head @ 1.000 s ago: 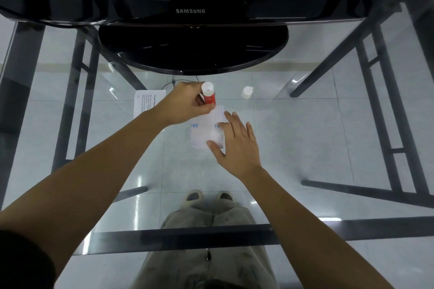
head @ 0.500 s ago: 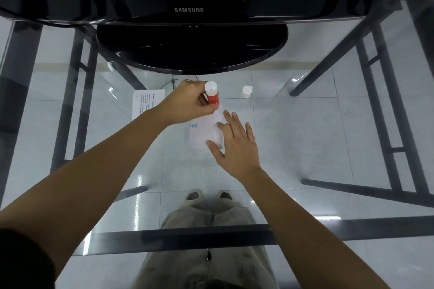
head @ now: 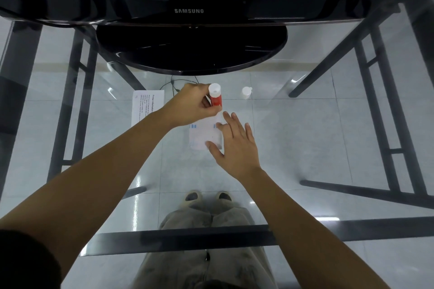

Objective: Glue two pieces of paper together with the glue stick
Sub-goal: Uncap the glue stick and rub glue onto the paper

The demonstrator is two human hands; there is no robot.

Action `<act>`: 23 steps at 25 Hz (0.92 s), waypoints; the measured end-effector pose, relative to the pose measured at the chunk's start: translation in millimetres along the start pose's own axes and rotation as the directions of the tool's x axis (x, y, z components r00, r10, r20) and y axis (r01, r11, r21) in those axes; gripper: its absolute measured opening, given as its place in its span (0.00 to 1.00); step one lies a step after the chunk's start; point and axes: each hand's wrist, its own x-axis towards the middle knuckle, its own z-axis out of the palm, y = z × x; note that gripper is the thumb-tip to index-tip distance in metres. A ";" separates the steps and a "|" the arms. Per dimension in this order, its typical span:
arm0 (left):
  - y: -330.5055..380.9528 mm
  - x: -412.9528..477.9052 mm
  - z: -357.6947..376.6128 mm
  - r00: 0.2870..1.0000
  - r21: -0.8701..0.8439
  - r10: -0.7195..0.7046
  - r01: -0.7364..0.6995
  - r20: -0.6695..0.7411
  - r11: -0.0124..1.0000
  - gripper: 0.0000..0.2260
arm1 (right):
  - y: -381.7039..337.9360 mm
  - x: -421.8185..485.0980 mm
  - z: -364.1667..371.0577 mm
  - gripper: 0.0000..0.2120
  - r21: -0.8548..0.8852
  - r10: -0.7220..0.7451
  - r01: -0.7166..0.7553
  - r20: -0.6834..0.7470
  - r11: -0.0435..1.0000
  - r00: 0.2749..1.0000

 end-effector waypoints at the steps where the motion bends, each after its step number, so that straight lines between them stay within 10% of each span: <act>1: 0.4 0.1 -1.7 0.998 -0.017 -0.029 0.028 -0.052 0.999 0.10 | -0.4 -0.2 -1.3 0.26 -0.009 0.000 0.000 0.017 1.000 1.000; 6: -0.8 -15.8 -8.8 0.985 -0.200 -0.093 0.064 -0.143 0.978 0.07 | 6.7 -2.4 -18.3 0.22 -0.010 -0.078 0.079 0.078 0.997 0.994; 17: -9.6 -52.9 10.9 0.983 -0.081 0.062 -0.048 0.174 0.996 0.12 | 24.3 3.3 -34.7 0.26 -0.074 -0.181 0.201 0.216 0.977 0.959; 23: -7.6 -45.9 7.0 0.998 -0.098 0.042 -0.038 0.044 0.994 0.12 | 27.4 5.4 -34.1 0.26 -0.034 -0.191 0.202 0.201 0.979 0.961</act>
